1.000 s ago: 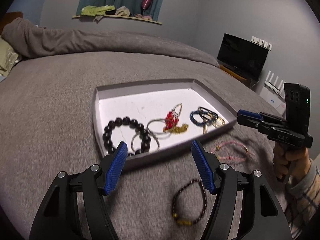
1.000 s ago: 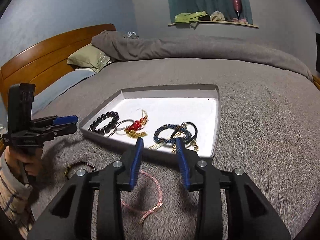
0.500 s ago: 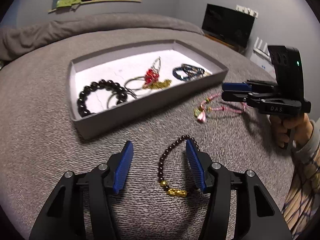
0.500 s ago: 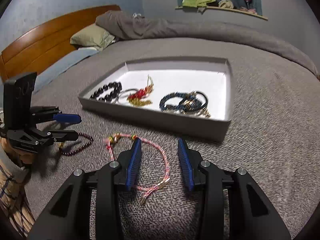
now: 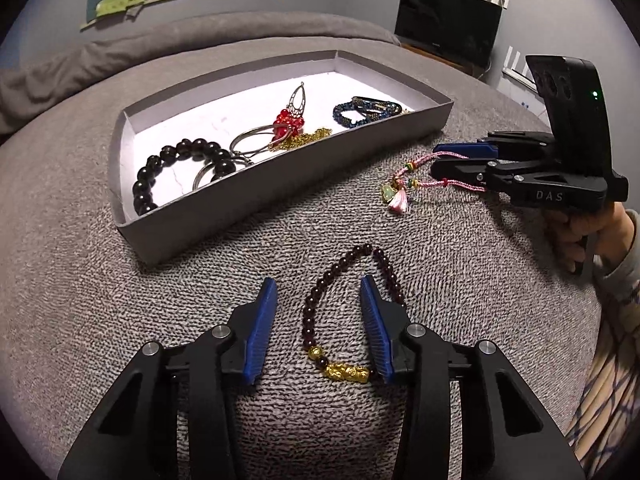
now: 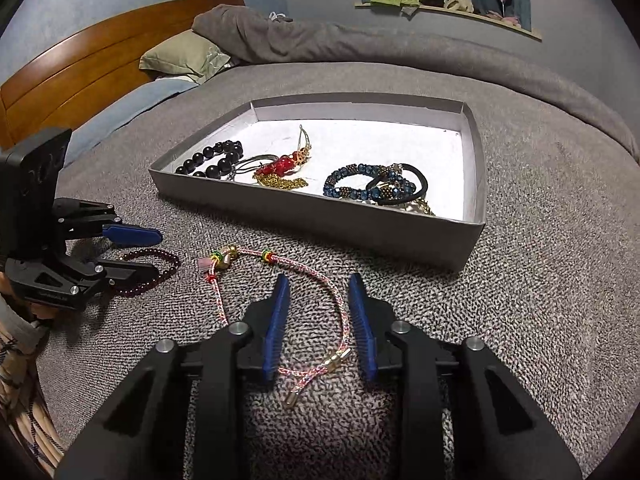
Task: Organize jewelry
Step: 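Grasp the pink string bracelet with the right gripper while the left grasps the brown bead bracelet, then carry the pink and brown bracelets into the tray and open both grippers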
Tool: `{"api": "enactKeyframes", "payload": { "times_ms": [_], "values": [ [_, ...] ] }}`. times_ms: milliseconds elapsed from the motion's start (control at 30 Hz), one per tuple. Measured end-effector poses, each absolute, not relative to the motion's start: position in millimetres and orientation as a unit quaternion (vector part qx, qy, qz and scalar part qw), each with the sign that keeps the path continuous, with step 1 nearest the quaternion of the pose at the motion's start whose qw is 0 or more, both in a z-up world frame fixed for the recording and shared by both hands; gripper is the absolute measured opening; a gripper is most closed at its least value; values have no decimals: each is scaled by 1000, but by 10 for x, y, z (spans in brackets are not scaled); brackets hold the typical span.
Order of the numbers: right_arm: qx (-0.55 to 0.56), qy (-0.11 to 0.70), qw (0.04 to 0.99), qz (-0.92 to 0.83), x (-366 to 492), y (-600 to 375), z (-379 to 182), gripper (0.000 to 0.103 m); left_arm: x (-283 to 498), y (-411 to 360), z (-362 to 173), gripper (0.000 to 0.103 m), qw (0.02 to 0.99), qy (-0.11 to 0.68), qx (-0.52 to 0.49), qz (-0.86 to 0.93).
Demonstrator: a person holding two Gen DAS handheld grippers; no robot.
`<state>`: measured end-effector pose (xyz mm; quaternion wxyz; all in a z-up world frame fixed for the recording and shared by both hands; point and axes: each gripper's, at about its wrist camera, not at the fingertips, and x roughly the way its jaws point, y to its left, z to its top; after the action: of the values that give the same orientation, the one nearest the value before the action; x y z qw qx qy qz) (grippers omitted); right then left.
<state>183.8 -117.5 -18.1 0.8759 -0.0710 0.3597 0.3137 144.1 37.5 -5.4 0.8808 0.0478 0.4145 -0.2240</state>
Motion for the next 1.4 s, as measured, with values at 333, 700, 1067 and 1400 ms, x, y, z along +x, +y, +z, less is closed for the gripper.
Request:
{"api": "enactKeyframes", "payload": {
  "times_ms": [333,700,1067,1400],
  "values": [
    [-64,354,876,322,1829,-1170,-140,8,1349,261,6,8,880,406,72,-234],
    [-57,328,874,353,1717,-1063,60,3,1187,218,214,7,900,352,87,-243],
    [-40,301,880,365,1648,-1078,281,3,1302,300,439,6,921,308,30,-236],
    [-16,281,887,366,1694,-1120,489,3,1366,325,482,6,926,300,10,-230]
  ]
}}
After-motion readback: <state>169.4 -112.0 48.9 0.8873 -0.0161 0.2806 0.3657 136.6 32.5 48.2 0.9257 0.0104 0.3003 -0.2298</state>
